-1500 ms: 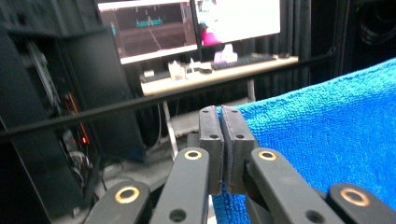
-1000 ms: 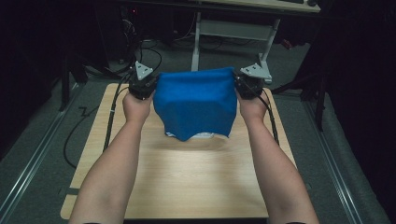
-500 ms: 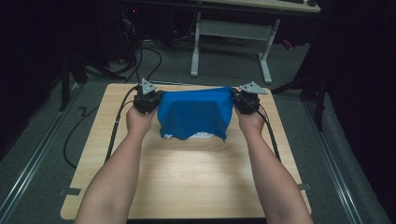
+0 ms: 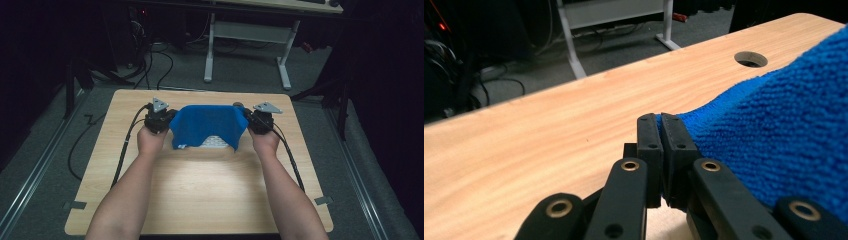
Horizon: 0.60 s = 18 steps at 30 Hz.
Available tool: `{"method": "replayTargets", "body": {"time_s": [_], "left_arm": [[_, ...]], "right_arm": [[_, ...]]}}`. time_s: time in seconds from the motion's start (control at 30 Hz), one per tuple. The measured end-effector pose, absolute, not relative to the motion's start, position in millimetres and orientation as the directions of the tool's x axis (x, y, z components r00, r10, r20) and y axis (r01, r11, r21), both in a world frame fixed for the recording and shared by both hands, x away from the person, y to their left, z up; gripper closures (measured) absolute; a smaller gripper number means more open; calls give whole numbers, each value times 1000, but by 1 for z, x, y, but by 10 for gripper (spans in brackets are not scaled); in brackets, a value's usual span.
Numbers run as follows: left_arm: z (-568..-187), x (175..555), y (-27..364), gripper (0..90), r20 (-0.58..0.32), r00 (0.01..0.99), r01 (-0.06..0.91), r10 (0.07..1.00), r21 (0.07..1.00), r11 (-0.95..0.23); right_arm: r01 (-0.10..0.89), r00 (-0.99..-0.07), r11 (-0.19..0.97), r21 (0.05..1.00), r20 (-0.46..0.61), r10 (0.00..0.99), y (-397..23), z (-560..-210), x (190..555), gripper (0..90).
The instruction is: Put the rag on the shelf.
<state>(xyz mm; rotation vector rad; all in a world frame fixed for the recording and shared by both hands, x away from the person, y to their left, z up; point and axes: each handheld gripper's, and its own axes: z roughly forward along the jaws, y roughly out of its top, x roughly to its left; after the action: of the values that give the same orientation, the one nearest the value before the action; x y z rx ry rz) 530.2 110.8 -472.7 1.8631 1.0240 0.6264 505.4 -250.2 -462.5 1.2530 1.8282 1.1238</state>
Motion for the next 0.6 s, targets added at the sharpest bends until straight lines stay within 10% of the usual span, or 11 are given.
{"method": "replayTargets", "body": {"time_s": [0.6], "left_arm": [[-500,521,111,839,-48,539,454,841,858,-241]], "right_arm": [[440,-354,167,882,-1,935,-245,-493,497,863]]}}
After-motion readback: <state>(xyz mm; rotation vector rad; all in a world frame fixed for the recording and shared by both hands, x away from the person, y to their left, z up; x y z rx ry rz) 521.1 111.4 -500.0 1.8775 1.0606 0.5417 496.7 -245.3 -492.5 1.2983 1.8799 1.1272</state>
